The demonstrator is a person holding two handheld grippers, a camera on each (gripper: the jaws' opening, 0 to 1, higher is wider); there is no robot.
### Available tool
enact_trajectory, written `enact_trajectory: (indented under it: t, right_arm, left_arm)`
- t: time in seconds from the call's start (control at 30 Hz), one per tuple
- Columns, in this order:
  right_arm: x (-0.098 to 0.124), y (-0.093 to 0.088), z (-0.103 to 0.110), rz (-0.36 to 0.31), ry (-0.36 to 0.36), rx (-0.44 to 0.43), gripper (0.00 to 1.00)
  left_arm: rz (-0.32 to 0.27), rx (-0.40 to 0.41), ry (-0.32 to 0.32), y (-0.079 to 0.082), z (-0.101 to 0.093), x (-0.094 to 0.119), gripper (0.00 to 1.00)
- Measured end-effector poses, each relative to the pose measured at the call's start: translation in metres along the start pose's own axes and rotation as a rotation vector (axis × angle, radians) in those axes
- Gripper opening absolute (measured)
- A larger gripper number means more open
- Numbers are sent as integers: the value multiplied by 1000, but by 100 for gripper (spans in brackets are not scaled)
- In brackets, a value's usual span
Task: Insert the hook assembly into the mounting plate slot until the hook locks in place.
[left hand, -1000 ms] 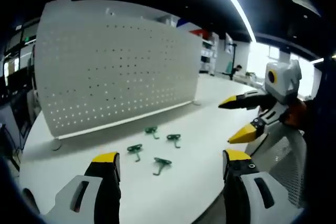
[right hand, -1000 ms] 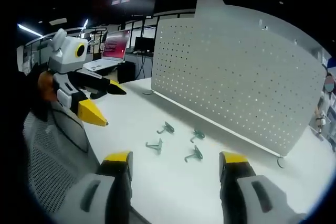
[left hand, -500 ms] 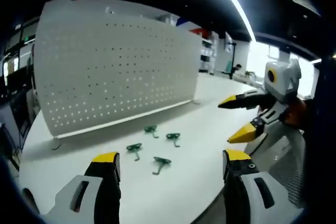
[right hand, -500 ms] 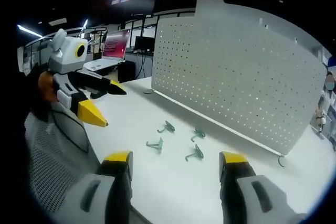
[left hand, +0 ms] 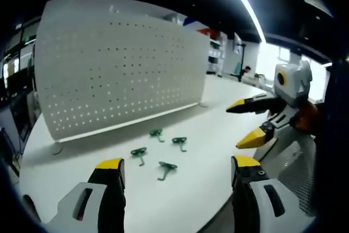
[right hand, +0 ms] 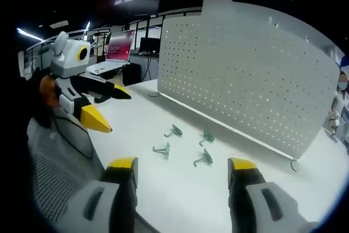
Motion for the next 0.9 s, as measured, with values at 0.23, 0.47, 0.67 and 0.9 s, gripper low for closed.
enact_trajectory:
  t: [0.23, 0.47, 0.67, 0.9]
  right_arm:
    - [-1, 0, -1, 0, -1, -10, 64]
    - [1, 1, -5, -12, -12, -26, 63]
    - [2, 3, -2, -22, -4, -17, 63]
    - [1, 2, -2, -17, 2, -22, 62]
  left_arm:
    - [-4, 2, 6, 1, 1, 1, 81]
    - [-5, 0, 9, 1, 2, 1, 80]
    - [-10, -20, 9, 3, 0, 2, 80]
    - [-9, -17, 11, 2, 1, 2, 80]
Point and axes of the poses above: the point that each gripper's makers call its tool centre point, and the gripper's own axes: x roughly backward along the fingers, z roughly to its left, y roughly out of its top, the point moved 2 cm from there along x, roughly backward along the fingers, and after that the axes turned 2 degrees about -y, right-handed, at the moved point
